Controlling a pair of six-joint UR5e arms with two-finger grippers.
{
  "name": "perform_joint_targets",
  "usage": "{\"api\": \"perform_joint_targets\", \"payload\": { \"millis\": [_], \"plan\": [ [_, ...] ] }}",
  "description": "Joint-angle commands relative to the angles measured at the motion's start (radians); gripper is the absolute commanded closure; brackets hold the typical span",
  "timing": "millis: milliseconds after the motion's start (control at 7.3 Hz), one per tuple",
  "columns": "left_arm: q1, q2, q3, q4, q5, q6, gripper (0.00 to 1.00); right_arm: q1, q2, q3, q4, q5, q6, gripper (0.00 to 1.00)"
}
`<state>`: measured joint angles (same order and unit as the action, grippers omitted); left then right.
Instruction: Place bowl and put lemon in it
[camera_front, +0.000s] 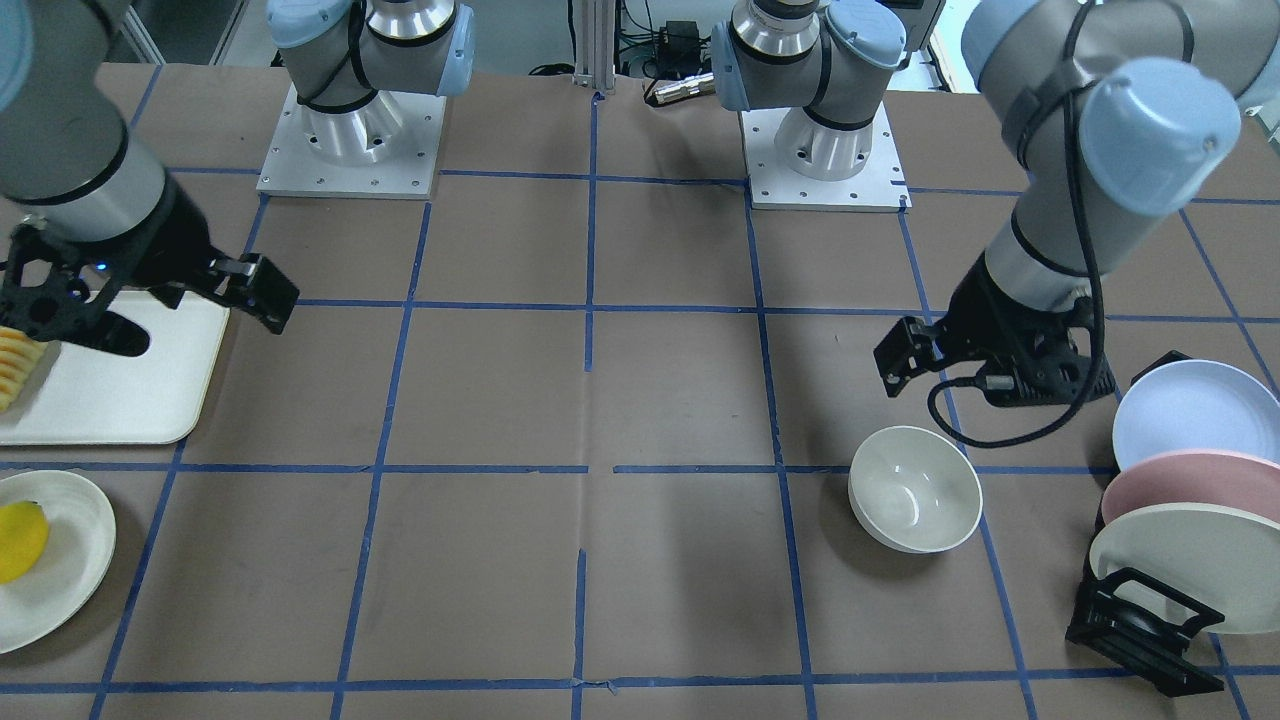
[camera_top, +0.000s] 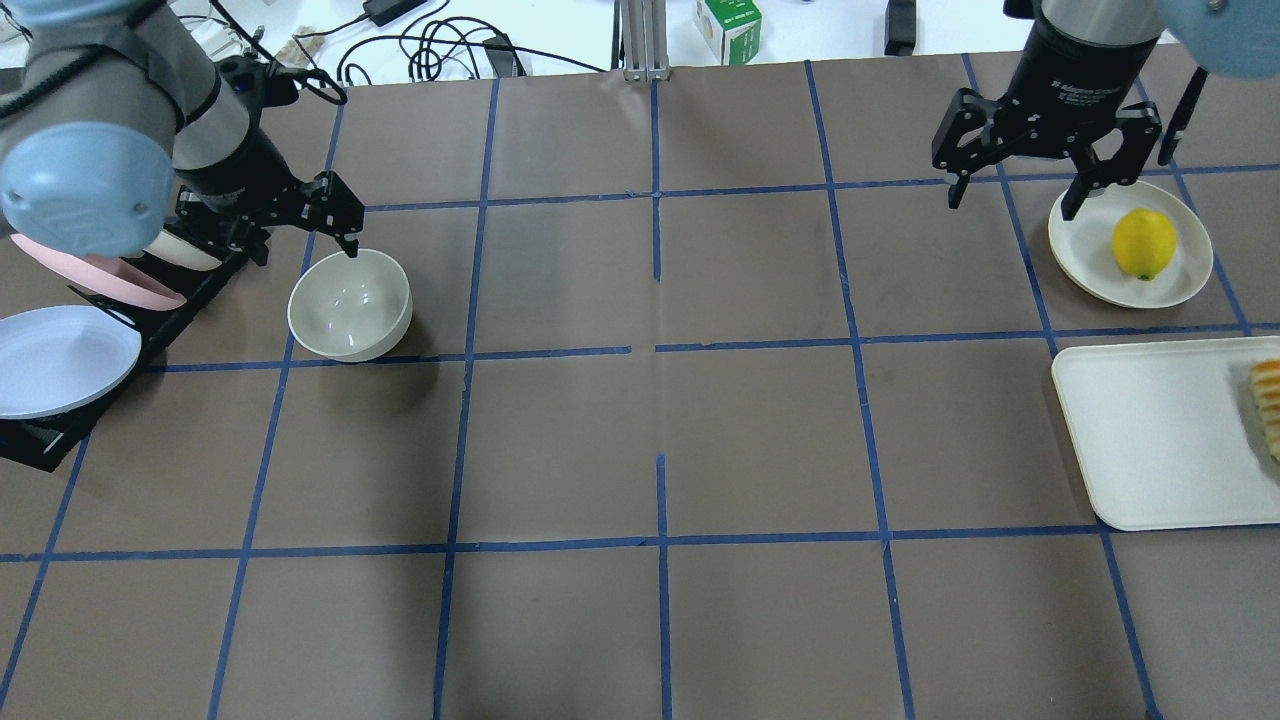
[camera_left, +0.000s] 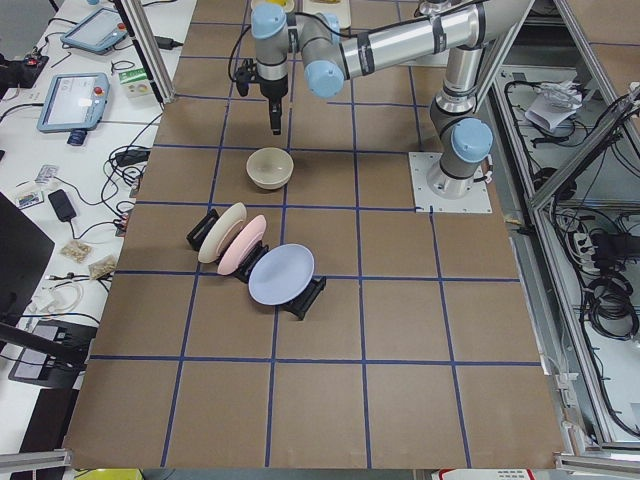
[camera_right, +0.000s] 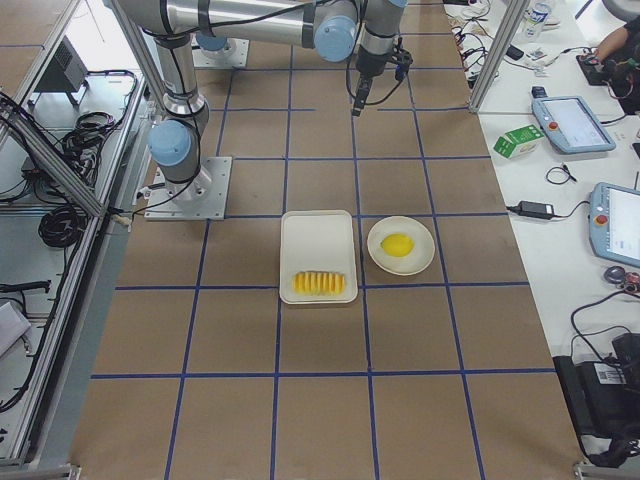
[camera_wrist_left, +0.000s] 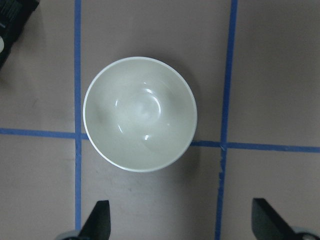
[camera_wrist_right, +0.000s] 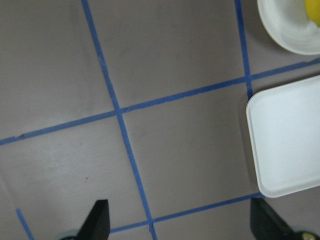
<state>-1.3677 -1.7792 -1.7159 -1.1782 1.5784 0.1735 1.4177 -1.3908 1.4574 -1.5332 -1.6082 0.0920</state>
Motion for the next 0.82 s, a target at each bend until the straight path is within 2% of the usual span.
{"api": "perform_joint_targets", "payload": {
  "millis": [0, 137, 411, 548, 685],
  "plan": [
    [0.080, -0.133, -0.115, 0.248, -0.006, 0.099, 0.00, -0.103, 0.041, 0.003, -0.096, -0.043, -0.089, 0.00],
    [0.085, -0.176, -0.123, 0.293, -0.003, 0.103, 0.00, -0.141, 0.088, 0.001, -0.100, -0.079, -0.130, 0.00],
    [0.107, -0.197, -0.119, 0.307, -0.001, 0.153, 0.00, -0.253, 0.183, 0.001, -0.296, -0.076, -0.263, 0.00],
    [0.113, -0.198, -0.122, 0.305, -0.006, 0.164, 0.22, -0.279, 0.228, 0.001, -0.356, -0.072, -0.281, 0.00],
    [0.111, -0.206, -0.122, 0.296, -0.021, 0.164, 0.80, -0.286, 0.280, 0.001, -0.439, -0.081, -0.267, 0.00]
  ]
}}
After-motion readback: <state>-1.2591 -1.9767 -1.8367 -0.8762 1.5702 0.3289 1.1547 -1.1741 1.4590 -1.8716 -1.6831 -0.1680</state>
